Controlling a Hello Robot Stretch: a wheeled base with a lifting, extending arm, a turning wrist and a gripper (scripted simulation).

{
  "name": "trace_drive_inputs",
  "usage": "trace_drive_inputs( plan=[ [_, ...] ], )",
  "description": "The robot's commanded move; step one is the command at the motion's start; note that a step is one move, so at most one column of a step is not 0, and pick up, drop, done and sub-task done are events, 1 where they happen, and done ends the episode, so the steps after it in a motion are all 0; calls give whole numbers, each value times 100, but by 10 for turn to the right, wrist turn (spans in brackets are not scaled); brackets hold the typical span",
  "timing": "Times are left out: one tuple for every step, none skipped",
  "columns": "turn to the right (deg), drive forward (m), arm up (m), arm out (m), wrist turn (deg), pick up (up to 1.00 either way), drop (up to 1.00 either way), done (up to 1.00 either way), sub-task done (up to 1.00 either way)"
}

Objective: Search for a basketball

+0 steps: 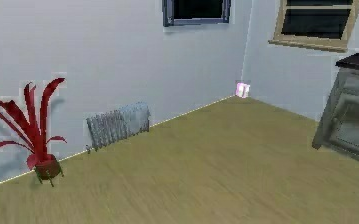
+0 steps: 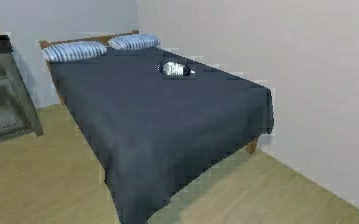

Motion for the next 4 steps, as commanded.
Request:
trace_drive_inputs(
  plan=[
    [60,0,0,0,0,0,0,0,0],
    [0,45,0,0,0,0,0,0,0],
    [450,0,0,0,0,0,0,0,0],
    [0,100,0,0,0,0,0,0,0]
  ],
)
